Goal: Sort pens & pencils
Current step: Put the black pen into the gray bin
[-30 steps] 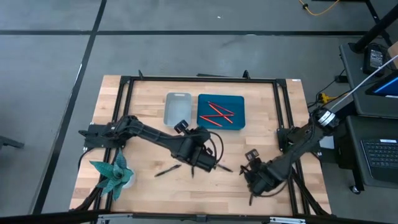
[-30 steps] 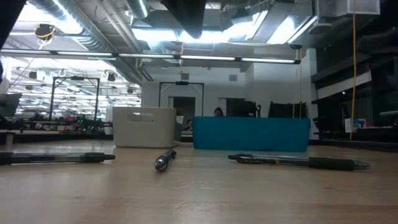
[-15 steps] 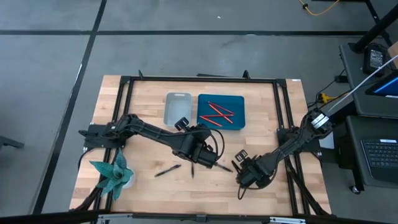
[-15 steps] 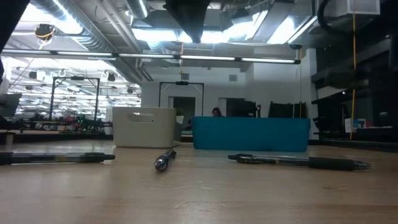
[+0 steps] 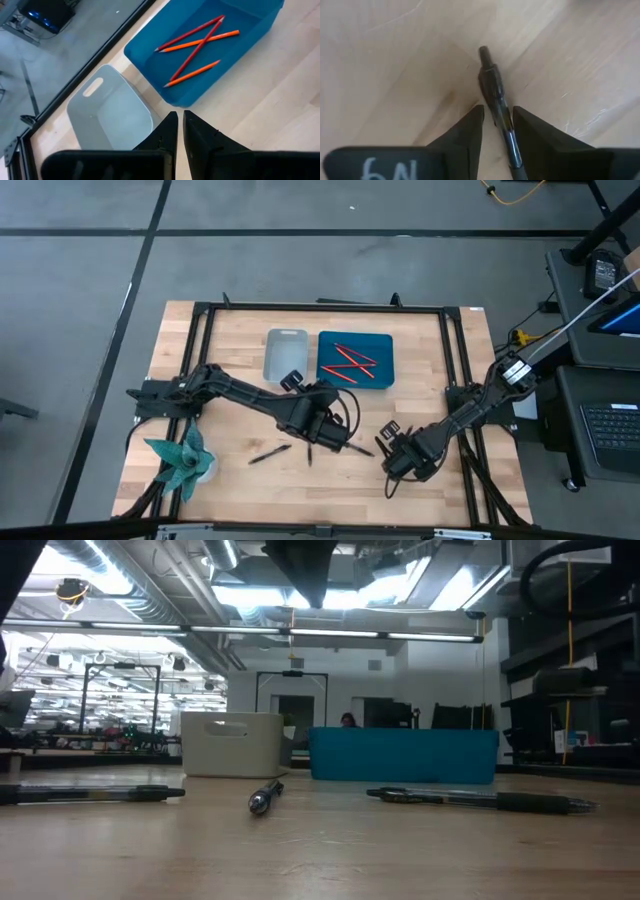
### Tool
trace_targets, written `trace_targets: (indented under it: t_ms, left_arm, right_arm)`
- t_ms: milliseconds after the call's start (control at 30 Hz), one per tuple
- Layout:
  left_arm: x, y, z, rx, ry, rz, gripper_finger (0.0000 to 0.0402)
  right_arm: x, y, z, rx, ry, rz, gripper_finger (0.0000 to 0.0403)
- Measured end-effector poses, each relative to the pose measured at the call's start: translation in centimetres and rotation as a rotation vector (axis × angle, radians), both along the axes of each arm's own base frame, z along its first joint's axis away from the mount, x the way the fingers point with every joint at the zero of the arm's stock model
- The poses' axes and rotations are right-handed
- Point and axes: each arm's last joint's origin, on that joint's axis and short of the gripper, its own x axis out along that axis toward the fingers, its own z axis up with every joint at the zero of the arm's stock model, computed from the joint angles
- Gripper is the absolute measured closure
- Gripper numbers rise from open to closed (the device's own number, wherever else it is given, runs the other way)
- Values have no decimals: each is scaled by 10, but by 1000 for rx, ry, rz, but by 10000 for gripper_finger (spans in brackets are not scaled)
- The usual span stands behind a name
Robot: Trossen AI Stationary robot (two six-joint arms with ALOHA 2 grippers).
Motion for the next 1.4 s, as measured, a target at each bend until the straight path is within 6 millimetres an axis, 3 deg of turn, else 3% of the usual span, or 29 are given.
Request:
trace_targets:
  t_ms: [267,733,1167,1400]
  left_arm:
    - [-2,-7,0,-8,-16,-3,379]
    - [-3,-10,0,-9,-18,-6,379]
    - [1,5,1,21,55,-44,379]
    - [-9,31,30,37,23,-31,379]
  right_arm:
    - [1,0,0,9,6,23,367]
    - [1,0,1,-5,-9,-9,367]
    - [23,11,37,-63,-125,-17,367]
    - [29,16,58,-54,-134,-65,368]
